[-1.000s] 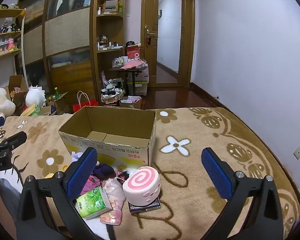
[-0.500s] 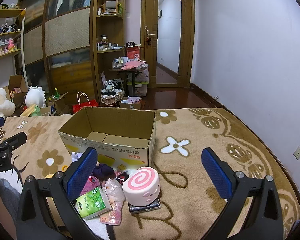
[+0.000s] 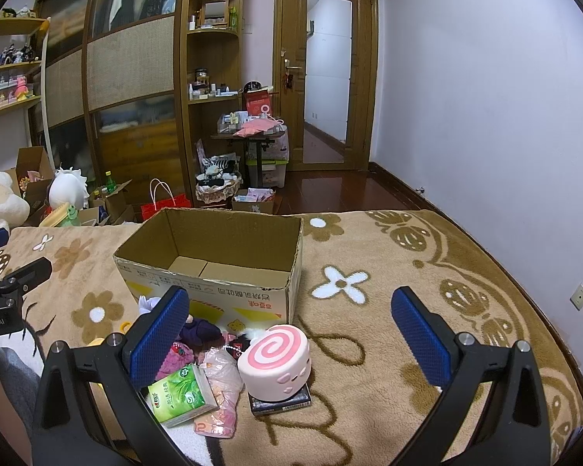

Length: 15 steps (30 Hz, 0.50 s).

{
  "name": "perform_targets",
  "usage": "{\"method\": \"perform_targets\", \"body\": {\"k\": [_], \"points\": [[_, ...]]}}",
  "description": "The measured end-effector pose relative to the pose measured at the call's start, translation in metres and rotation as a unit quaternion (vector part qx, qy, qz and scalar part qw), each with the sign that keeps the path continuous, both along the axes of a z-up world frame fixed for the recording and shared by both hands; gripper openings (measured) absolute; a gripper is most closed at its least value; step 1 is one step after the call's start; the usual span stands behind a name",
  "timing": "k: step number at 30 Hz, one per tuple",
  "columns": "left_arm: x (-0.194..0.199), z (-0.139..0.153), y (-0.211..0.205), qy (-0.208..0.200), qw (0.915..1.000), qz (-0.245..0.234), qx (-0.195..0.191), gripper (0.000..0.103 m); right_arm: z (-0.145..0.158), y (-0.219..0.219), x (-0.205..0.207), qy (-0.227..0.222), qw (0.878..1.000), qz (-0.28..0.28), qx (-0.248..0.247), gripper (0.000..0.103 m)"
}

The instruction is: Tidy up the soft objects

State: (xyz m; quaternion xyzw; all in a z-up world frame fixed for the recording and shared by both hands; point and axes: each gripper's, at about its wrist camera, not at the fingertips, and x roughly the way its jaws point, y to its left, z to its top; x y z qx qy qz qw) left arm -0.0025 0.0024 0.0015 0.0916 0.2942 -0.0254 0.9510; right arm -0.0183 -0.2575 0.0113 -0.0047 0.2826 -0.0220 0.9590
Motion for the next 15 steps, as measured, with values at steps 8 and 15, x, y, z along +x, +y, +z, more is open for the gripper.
{"method": "perform_targets", "body": {"k": [8, 15], "points": [[0.0005, 0.0008, -0.0008, -0.001, 1.0, 0.001, 0.0, 0.102, 0.0002, 0.0, -0.0001, 0.0, 1.0, 0.0, 0.0, 0.103], [-0.0004, 0.0018, -0.0002, -0.001, 1.0, 0.0, 0.001, 0.102, 0.0007, -0.0003, 0.0001, -0.001, 1.0, 0.0, 0.0, 0.103]]}}
